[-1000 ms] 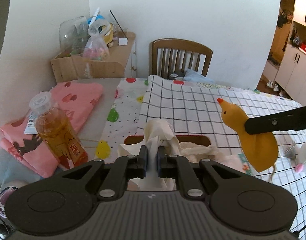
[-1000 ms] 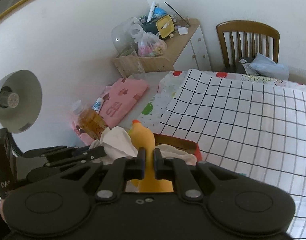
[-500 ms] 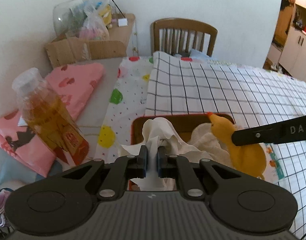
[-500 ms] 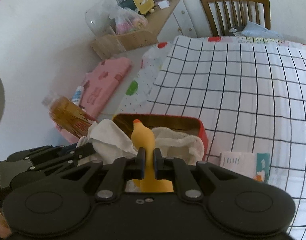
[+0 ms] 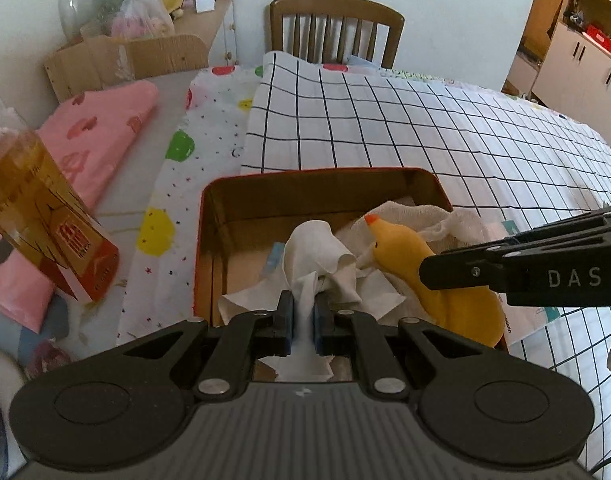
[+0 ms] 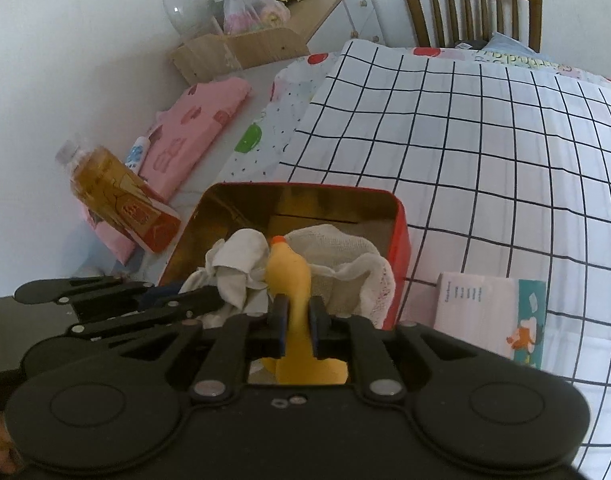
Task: Organize soft objects
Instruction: 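Lower the cloth into the tin and open the left tool while the right tool releases the chicken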
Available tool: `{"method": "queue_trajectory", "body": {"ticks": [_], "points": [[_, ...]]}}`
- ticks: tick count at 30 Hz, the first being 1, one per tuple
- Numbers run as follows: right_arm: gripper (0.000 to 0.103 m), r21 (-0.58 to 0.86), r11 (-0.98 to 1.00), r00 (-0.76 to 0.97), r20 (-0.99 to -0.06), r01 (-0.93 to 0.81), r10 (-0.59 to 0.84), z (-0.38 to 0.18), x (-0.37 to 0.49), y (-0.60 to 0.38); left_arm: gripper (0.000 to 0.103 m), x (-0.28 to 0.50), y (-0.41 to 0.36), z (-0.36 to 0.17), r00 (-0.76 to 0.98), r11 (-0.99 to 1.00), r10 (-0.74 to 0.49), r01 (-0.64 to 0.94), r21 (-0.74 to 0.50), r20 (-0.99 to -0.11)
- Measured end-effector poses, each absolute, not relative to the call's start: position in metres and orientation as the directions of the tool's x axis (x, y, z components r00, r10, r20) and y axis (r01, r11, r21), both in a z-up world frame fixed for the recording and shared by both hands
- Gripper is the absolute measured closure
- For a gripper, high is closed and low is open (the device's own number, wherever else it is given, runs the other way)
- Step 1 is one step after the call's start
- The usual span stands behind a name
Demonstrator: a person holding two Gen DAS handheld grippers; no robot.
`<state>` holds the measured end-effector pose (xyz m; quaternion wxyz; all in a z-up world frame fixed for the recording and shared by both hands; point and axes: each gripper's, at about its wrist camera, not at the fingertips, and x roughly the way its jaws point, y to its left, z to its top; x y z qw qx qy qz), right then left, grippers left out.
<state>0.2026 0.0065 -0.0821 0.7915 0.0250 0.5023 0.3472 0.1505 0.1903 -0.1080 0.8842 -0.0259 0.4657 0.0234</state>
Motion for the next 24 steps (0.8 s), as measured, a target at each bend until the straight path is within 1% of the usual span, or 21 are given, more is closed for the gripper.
{"method": "queue_trajectory", "body": {"ticks": [1, 8, 10, 13, 15, 18, 19, 20, 21, 22, 24], "points": [[0.086, 0.388, 0.758, 0.254, -0.778, -0.524, 0.575, -0.082, 0.203, 0.006, 0.094, 0.151, 0.191, -0.109, 0.563, 0.997, 0.016, -0.068, -0.027, -0.826], [0.078, 0.369, 0.745, 0.249, -0.781, -0.556, 0.572, -0.081, 0.204, 0.008, 0.092, 0.152, 0.188, -0.110, 0.556, 0.997, 0.028, -0.073, -0.016, -0.831], [0.069, 0.361, 0.735, 0.251, -0.777, -0.574, 0.577, -0.078, 0.202, 0.008, 0.092, 0.151, 0.188, -0.109, 0.557, 0.997, 0.030, -0.076, -0.015, -0.830], [0.063, 0.332, 0.720, 0.268, -0.769, -0.609, 0.581, -0.071, 0.198, 0.009, 0.091, 0.151, 0.188, -0.107, 0.557, 0.997, 0.037, -0.080, -0.010, -0.830], [0.060, 0.329, 0.710, 0.269, -0.762, -0.622, 0.589, -0.067, 0.196, 0.008, 0.089, 0.150, 0.188, -0.105, 0.560, 0.996, 0.033, -0.084, -0.018, -0.828], [0.057, 0.330, 0.703, 0.274, -0.753, -0.630, 0.598, -0.063, 0.194, 0.005, 0.076, 0.147, 0.188, -0.101, 0.570, 0.996, 0.031, -0.090, -0.025, -0.821], [0.056, 0.330, 0.700, 0.274, -0.750, -0.633, 0.602, -0.061, 0.193, 0.004, 0.070, 0.147, 0.188, -0.100, 0.574, 0.995, 0.035, -0.092, -0.022, -0.818], [0.055, 0.331, 0.698, 0.275, -0.748, -0.635, 0.604, -0.060, 0.193, 0.002, 0.059, 0.145, 0.188, -0.098, 0.579, 0.995, 0.038, -0.095, -0.022, -0.815], [0.055, 0.329, 0.697, 0.278, -0.746, -0.637, 0.606, -0.058, 0.193, 0.000, 0.053, 0.144, 0.188, -0.096, 0.584, 0.995, 0.038, -0.098, -0.024, -0.811], [0.055, 0.327, 0.697, 0.281, -0.744, -0.639, 0.607, -0.056, 0.192, -0.002, 0.044, 0.142, 0.188, -0.093, 0.593, 0.994, 0.043, -0.103, -0.023, -0.804], [0.055, 0.328, 0.695, 0.284, -0.739, -0.640, 0.611, -0.052, 0.191, -0.007, 0.042, 0.139, 0.186, -0.088, 0.604, 0.994, 0.048, -0.111, -0.024, -0.795]]}}
